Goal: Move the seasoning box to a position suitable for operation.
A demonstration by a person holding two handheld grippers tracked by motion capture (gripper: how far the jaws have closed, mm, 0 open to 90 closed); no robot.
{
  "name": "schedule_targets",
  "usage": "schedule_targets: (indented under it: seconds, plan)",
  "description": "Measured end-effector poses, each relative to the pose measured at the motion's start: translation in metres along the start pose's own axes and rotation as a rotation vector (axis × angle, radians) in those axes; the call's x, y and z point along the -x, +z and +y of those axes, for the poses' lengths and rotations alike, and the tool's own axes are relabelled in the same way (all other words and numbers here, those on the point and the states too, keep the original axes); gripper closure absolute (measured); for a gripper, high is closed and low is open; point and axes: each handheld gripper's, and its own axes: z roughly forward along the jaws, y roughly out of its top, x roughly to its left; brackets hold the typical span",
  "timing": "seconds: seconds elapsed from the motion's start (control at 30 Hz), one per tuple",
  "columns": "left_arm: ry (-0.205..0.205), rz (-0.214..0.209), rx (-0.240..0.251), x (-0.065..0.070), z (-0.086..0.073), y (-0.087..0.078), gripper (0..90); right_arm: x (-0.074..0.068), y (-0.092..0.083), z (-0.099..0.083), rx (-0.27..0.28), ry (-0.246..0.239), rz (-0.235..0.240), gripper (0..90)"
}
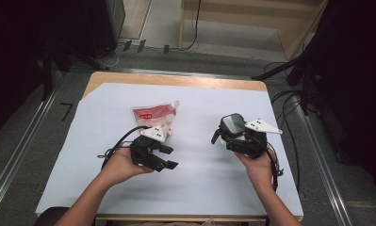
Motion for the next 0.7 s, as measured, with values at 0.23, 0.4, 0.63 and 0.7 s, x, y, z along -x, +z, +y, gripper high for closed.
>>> schedule_targets:
  seconds: [0.23,0.4,0.63,0.7]
  plan:
    - [-0.007,0.015,0.039,-0.002,0.003,0.001,44.2,-0.005,-0.008,-0.010,-0.024,-0.032,0.040,15.6]
    - [-0.014,0.015,0.027,-0.005,0.003,0.004,44.7,-0.015,-0.005,-0.014,-0.035,-0.053,0.071,15.6]
    - [-0.029,0.015,0.031,-0.011,0.001,0.002,45.1,-0.033,0.007,-0.020,-0.073,-0.053,0.149,15.6]
    - [-0.033,0.013,0.033,-0.012,0.000,0.002,45.0,-0.039,0.010,-0.021,-0.075,-0.066,0.168,15.6]
